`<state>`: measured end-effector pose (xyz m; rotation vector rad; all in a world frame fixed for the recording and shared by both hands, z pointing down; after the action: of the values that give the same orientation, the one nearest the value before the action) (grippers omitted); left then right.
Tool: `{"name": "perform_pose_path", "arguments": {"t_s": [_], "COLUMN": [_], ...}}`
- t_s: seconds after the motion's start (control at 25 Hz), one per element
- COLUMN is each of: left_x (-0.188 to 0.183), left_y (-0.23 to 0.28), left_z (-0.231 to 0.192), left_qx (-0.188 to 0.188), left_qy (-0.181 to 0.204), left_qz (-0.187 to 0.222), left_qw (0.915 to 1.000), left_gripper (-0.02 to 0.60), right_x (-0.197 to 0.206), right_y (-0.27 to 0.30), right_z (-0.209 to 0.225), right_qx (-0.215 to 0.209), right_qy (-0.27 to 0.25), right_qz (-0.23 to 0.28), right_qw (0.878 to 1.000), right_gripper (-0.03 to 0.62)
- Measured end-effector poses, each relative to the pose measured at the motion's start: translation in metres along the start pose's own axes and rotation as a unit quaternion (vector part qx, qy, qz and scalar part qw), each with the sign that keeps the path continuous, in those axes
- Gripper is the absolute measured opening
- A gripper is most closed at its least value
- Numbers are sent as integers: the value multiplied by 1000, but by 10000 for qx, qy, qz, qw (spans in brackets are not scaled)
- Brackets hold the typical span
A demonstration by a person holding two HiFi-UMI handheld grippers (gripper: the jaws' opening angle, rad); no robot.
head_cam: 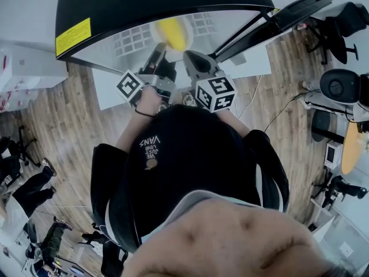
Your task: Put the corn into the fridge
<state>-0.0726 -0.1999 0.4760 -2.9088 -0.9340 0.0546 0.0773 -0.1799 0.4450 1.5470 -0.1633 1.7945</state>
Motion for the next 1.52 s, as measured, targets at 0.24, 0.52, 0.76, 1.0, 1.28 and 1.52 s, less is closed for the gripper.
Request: {"name": "perform_pose_path", "arguments": {"t_s": [0.24,0.52,0.76,1.0,1.28,1.52], "left_x": [0,-1,-2,-3,-5,-7], "left_y": [-2,-2,-2,-2,-2,-3], "left_z": [-1,-2,-1,0,2,5], "left_qx": [-30,-48,-41,-71,-121,-180], "left_qy": [-9,25,96,310,649,1252], "left_qz": [1,-9,-2,-32,-60,-124], "left_qw": [10000,10000,9999,9995,9978,9919], "left_gripper": [94,92,92,92,91,80], "right_x": [-3,-4,-7,-8,-11,-11], "right_y": [3,7,11,14,18,21], "right_z": [2,5,7,8,10,11], "right_qx": [-3,4,3,-19,-35,-53], "right_qy": [-11,-20,-16,-10,-17,-23], "right_qz": [-11,-23,-18,-21,-20,-20], "right_qw": [10000,10000,10000,10000,10000,10000], "right_gripper": [25,25,25,25,25,25]}}
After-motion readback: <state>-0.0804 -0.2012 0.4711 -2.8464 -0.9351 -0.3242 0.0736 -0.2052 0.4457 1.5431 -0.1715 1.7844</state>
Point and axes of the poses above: the fingertips, and each gripper's own axes: y forward along the fingers, z to its right, x out of its underside, the point moved 7 cm from there along -y, backward along the fingers, and after that the axes turned 6 degrees about -z, right-handed, at the moved point
